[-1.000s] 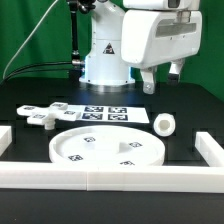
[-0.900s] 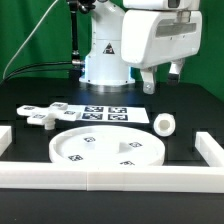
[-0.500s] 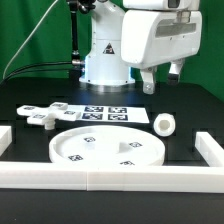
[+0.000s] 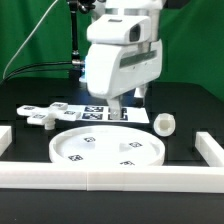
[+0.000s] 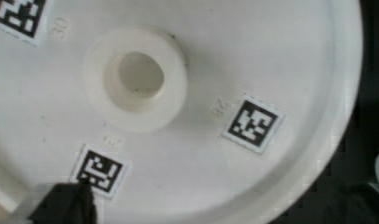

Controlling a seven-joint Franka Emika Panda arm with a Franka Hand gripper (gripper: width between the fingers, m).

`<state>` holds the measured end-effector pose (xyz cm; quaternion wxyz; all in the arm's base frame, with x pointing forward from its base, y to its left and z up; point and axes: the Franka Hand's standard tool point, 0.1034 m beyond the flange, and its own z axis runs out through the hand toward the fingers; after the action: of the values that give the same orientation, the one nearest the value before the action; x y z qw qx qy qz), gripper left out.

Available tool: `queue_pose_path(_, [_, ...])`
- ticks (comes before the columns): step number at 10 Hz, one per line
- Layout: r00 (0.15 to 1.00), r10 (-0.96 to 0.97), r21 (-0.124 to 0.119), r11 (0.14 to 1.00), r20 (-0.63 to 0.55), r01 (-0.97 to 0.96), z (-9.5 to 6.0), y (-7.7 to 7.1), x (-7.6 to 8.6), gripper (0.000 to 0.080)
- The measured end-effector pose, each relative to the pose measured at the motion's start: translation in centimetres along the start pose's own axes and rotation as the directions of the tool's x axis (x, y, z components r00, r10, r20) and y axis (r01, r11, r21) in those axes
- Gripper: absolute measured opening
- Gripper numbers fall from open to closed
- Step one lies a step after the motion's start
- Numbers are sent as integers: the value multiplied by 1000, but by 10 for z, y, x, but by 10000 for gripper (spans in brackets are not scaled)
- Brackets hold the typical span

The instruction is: Assemble round table

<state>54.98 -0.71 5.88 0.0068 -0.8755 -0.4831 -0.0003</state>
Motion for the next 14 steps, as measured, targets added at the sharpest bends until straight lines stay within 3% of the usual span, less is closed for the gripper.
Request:
queue_pose_path(4, [999,-43,15,999,-2,43,28,24,-5,649])
queue_pose_path(9, [999,-36,33,999,5,36,40,22,-13,649])
queue_pose_path(13, [999,-34,34,999,6,34,41,22,-14,649])
queue_pose_path(14, [999,-34,34,999,6,34,41,22,-14,530])
